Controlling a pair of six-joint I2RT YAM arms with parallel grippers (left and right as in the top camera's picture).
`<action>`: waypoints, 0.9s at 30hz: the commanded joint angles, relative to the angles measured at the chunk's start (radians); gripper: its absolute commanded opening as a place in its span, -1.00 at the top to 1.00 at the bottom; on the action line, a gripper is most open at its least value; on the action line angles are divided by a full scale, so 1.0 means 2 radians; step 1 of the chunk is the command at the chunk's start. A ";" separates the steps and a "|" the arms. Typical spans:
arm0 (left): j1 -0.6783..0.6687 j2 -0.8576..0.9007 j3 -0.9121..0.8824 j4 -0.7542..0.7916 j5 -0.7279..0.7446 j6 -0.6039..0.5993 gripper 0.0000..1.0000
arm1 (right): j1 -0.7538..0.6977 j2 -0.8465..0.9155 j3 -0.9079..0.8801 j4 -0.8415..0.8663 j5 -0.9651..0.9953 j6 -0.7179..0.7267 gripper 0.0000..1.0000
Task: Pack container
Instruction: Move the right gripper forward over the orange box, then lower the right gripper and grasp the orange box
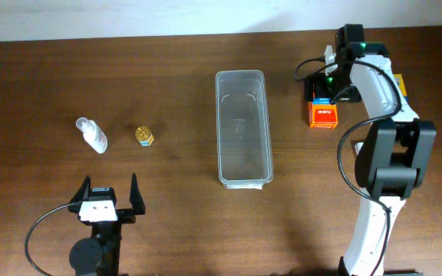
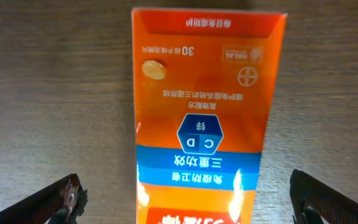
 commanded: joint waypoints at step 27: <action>-0.001 -0.003 -0.001 -0.003 0.000 0.006 -0.99 | 0.002 0.045 0.003 0.017 0.023 0.012 -0.97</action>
